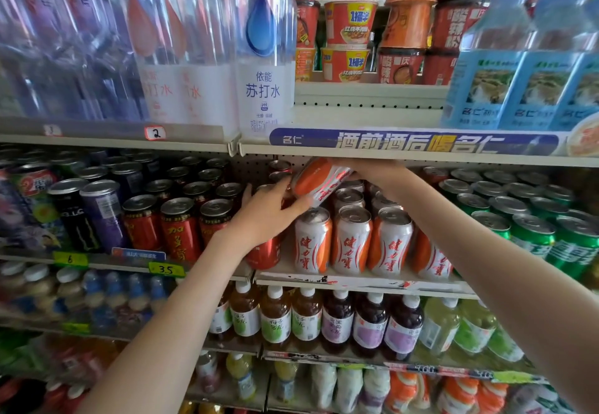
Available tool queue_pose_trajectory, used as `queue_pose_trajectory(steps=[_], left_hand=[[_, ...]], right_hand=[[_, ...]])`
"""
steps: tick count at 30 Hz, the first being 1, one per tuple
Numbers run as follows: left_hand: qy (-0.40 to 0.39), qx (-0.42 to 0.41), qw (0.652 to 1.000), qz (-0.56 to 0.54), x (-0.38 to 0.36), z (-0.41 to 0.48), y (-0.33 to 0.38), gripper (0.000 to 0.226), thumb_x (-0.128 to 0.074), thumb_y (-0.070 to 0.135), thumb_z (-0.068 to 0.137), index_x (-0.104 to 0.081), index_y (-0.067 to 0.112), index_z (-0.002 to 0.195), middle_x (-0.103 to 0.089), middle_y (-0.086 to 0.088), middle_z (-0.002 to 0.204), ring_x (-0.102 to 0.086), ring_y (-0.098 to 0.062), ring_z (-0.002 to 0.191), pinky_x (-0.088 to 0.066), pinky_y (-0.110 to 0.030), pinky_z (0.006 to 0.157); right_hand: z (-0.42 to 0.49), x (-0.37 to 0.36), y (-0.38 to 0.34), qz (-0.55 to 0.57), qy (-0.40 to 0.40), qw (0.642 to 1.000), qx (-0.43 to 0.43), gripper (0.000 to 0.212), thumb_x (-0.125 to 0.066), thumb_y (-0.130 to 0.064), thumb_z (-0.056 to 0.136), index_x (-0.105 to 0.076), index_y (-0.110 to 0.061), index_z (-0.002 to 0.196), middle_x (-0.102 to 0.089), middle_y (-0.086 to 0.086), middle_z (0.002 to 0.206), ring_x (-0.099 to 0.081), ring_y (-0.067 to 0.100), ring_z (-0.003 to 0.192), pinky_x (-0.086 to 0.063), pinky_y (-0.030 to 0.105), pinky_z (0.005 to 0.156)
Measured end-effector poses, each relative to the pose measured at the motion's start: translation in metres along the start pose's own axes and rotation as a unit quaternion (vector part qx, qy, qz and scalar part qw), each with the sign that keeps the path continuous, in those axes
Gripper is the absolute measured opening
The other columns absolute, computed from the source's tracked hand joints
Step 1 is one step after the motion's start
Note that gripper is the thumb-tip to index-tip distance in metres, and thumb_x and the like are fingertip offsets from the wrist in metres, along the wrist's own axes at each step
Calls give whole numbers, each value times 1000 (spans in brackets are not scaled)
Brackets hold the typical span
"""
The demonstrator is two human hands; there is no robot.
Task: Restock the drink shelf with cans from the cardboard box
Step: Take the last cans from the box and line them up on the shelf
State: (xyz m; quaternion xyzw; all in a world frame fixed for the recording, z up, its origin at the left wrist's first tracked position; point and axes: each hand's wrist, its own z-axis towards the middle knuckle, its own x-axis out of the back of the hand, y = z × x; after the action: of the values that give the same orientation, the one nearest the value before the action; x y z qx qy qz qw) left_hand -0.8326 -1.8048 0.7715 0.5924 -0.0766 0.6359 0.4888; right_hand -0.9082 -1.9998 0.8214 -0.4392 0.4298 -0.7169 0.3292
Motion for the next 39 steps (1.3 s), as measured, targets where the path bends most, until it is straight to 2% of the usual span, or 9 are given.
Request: queue_pose_trajectory(steps=[4,7,10,13,16,23,27,32,39], left_hand=[[-33,-13,997,73,-11,3,-2,94,-45,80,73,-22,27,148,-59,15,130,-30,-14,140,21,-59,110],[-32,-37,996,71,-17,4,2,93,-47,75,76,-10,31,150,-63,16,123,-31,-14,140,27,-59,106],[-35,-33,994,101,-19,6,5,84,-49,73,78,-29,26,145,-62,12,127,-34,-14,139,24,-60,107],[-34,-31,993,111,-18,10,5,72,-52,74,74,-48,25,126,-66,10,118,-45,-13,130,22,-58,109],[-25,-34,993,114,-17,9,5,64,-56,73,72,-52,24,114,-69,10,107,-52,-14,122,20,-57,110],[-19,-28,992,118,-20,10,4,59,-58,72,71,-54,23,105,-70,7,100,-57,-15,113,17,-58,112],[-14,-26,993,113,-22,13,3,57,-59,73,69,-53,25,100,-69,9,93,-59,-14,109,15,-57,113],[-22,-26,994,102,-22,16,1,54,-60,73,68,-52,27,96,-70,12,87,-59,-14,109,17,-56,113],[-9,-28,995,100,-24,9,2,54,-59,71,71,-50,26,98,-70,12,89,-59,-13,110,17,-56,112]], right_hand=[[10,-6,8,-24,30,999,-7,36,-70,-28,85,-60,-12,116,-66,3,111,-64,15,101,-54,30,85],[12,-11,11,-64,47,996,44,27,-73,-20,82,-61,-13,106,-65,-6,100,-62,5,92,-54,23,83],[11,-19,12,-161,9,982,100,29,-74,-12,78,-61,-12,104,-59,-16,93,-52,-10,86,-48,9,80],[18,-31,16,-278,-49,957,63,49,-76,-26,75,-57,-14,118,-58,-8,103,-52,1,90,-44,11,74],[22,-40,22,-376,-94,921,37,46,-72,-33,76,-59,-16,117,-61,-6,101,-54,8,91,-41,15,72],[28,-47,25,-417,-130,899,-10,29,-66,-30,83,-53,-19,105,-56,-4,89,-55,17,96,-40,22,76],[34,-53,29,-460,-123,878,-50,37,-59,-45,84,-52,-20,111,-57,0,104,-50,19,105,-32,36,92],[29,-53,17,-491,-163,855,-42,18,-53,-36,91,-44,-21,95,-52,0,95,-49,17,95,-34,30,84],[35,-61,29,-453,-124,880,-75,41,-53,-51,73,-59,-20,100,-64,0,95,-57,22,97,-43,47,98]])
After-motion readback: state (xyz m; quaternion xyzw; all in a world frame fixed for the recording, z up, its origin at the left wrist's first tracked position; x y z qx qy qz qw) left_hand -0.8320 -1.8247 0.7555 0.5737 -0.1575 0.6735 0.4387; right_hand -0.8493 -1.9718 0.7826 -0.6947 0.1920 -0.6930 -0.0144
